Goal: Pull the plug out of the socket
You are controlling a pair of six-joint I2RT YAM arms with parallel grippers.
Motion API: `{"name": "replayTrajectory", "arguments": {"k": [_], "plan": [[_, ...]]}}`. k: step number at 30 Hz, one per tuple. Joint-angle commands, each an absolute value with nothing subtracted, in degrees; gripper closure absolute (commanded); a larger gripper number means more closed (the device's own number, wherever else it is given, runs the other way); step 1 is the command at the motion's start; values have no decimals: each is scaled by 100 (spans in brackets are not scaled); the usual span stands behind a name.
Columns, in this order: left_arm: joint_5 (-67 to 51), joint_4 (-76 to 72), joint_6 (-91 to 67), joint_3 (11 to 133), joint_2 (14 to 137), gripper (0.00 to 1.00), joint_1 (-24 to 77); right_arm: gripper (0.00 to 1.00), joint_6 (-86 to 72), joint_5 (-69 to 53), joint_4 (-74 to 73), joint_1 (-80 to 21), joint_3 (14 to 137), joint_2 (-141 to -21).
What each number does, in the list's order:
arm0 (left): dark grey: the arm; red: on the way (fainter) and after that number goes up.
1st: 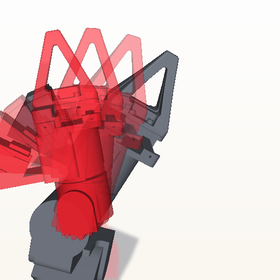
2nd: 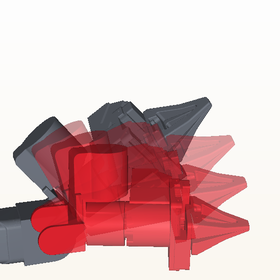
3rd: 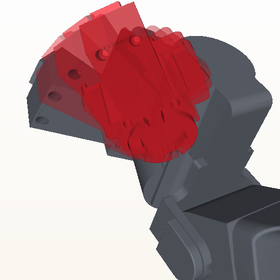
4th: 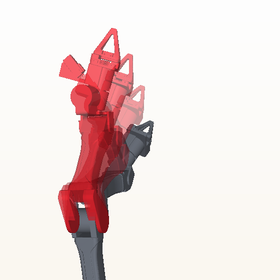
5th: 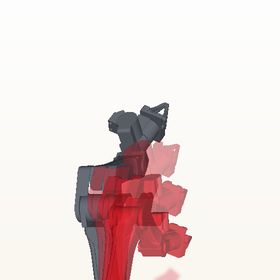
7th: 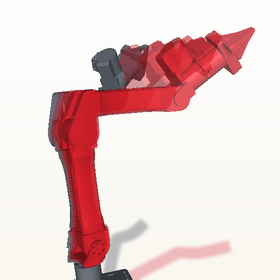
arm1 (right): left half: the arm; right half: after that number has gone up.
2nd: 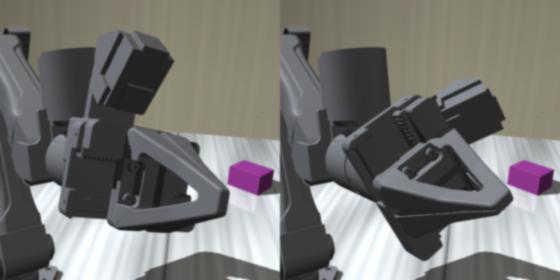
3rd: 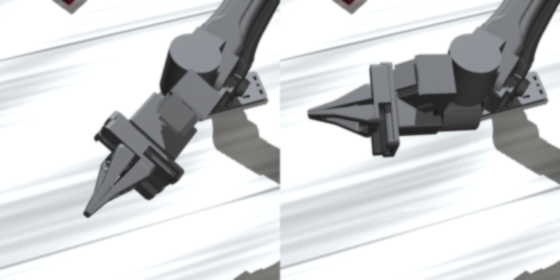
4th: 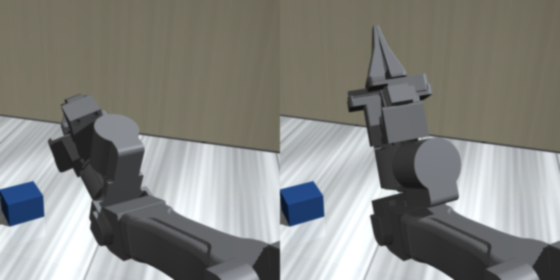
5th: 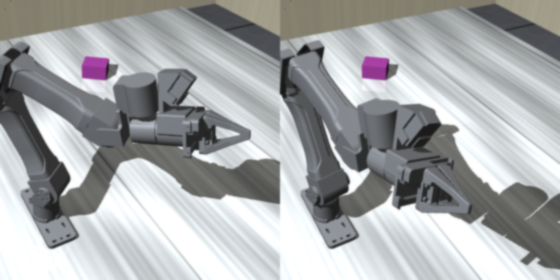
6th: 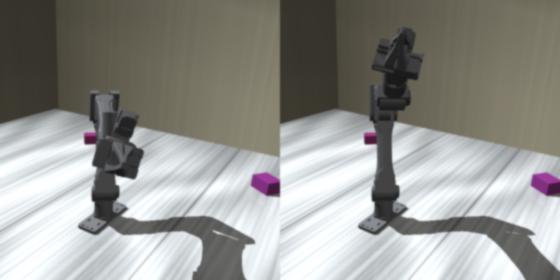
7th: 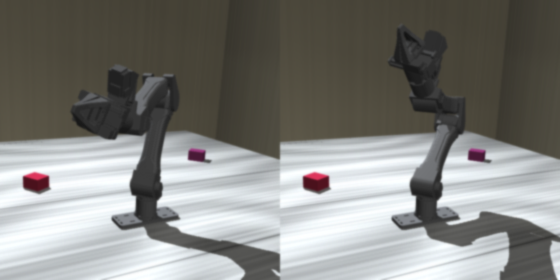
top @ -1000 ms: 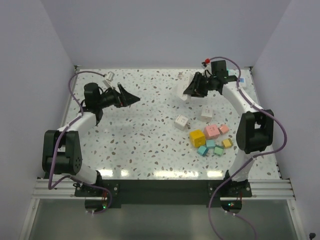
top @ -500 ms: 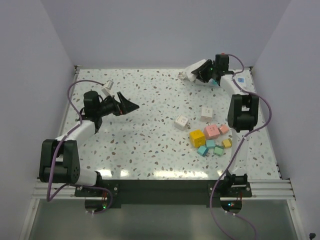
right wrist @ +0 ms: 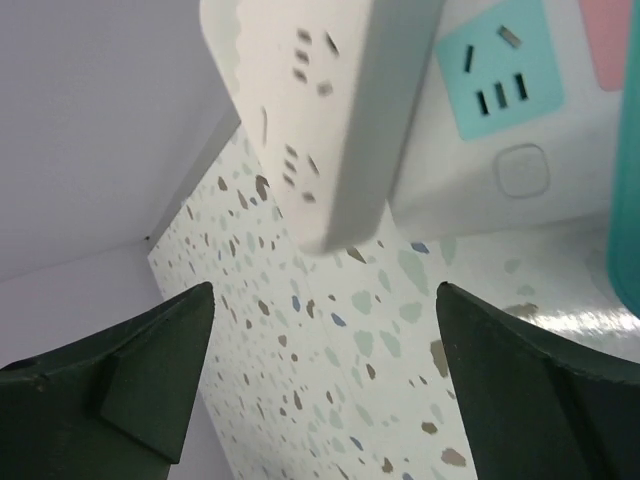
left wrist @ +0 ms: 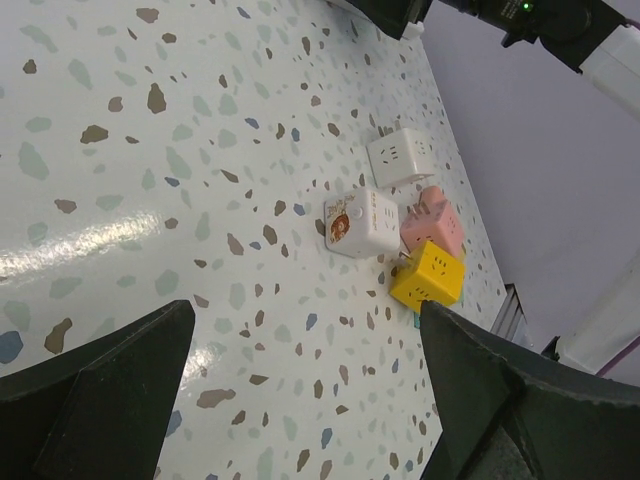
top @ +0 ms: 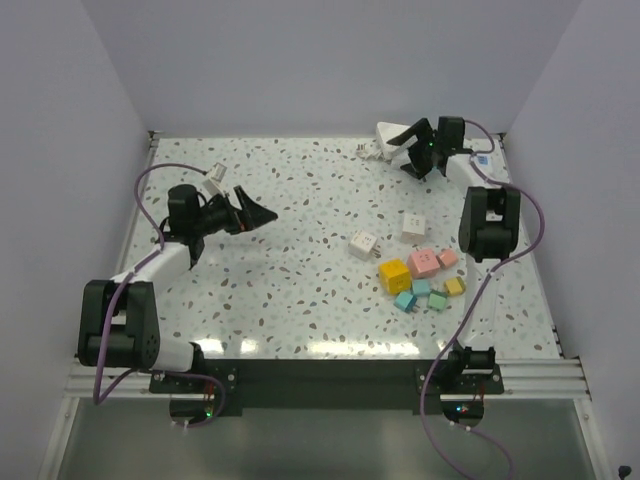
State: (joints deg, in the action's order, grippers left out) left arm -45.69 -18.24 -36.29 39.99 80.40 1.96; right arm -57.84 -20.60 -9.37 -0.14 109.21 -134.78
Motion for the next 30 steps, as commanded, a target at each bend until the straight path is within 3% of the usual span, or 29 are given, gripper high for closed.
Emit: {"name": "replayTrajectory", "arguments": {"k": [1,15,30], "plan": [[-4448,-1758,-3419,4192,8103,0,202,2,-5336,-2135,-1089,158,10618,-12499],[-4816,-1574,-3165,4298,8069,0,246,2,-3174,-3041,-2284,114,8307,-9204],[-3604,-501,-2505,4166,6742,0,272,2,-1934,-1767,-5131,79,7023,-5891]]}}
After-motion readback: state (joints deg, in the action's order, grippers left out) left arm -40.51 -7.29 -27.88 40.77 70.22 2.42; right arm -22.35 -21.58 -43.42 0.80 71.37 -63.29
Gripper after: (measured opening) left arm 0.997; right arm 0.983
